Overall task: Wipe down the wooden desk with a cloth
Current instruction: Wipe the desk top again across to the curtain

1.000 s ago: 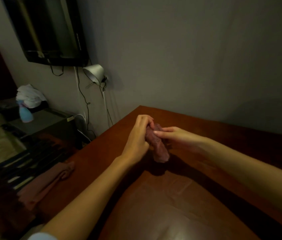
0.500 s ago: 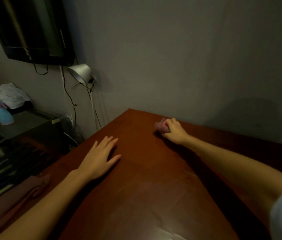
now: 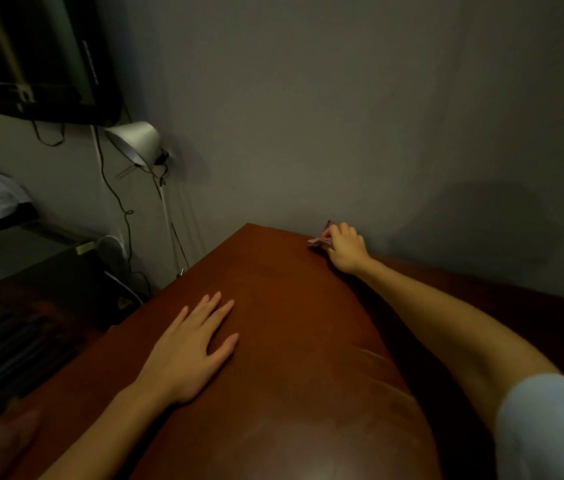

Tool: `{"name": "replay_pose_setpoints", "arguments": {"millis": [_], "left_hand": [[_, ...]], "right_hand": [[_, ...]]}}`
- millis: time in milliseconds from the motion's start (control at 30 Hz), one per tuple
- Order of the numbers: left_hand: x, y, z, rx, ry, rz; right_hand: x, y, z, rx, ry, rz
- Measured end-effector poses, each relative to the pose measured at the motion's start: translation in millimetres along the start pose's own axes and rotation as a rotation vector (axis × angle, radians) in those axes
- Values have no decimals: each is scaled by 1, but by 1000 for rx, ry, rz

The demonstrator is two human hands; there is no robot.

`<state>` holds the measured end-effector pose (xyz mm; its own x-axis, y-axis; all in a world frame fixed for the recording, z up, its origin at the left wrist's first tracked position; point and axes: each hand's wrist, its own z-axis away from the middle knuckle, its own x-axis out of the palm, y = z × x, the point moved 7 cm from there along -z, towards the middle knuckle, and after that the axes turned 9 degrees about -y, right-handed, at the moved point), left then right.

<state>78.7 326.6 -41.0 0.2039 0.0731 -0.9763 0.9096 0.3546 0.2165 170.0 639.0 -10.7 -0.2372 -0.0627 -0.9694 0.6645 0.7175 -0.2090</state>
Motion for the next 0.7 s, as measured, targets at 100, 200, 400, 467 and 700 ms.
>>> {"name": "replay_pose_setpoints", "arguments": {"millis": [100,200,400,467,700], "left_hand": [[1,0,2,19,-6,4],[1,0,2,20,15,-12],[1,2,-1,15,6,-18],[0,0,-1,10,5,3],[2,4,2,6,-8,-24]], "right_hand": [[17,-43,25,-242,-67,-34],[20,-19,62,-416,-135,-46],[0,52,-4,0,-25,3],[9,5,-19,-31,-21,-18],[23,-27,59,-459,-187,-81]]}}
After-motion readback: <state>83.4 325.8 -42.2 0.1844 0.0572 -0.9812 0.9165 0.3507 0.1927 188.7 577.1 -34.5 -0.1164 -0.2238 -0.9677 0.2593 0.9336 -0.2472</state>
